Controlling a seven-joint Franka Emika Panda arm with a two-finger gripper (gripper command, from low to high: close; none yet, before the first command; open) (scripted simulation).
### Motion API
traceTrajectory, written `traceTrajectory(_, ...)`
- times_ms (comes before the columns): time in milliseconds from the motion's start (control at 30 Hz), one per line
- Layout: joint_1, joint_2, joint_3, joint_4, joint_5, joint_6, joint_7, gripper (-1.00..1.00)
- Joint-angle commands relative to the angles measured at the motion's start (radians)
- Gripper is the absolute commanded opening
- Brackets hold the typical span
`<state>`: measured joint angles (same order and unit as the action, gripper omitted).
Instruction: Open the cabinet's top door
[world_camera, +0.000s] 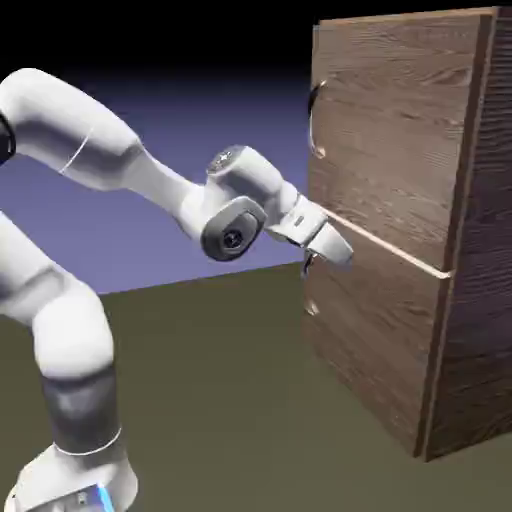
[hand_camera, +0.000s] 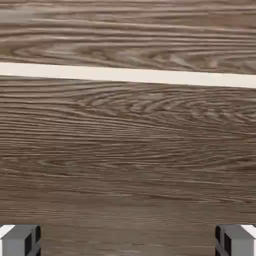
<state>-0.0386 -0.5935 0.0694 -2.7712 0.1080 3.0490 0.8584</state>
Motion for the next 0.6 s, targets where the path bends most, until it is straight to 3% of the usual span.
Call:
traceTrajectory(0, -0.019, -0.009, 0.026, 0.014, 0.040, 0.004, 0.044, 0.00)
traceTrajectory(567, -0.338, -0.157, 0.463, 0.259, 0.721, 0.080, 0.783, 0.00)
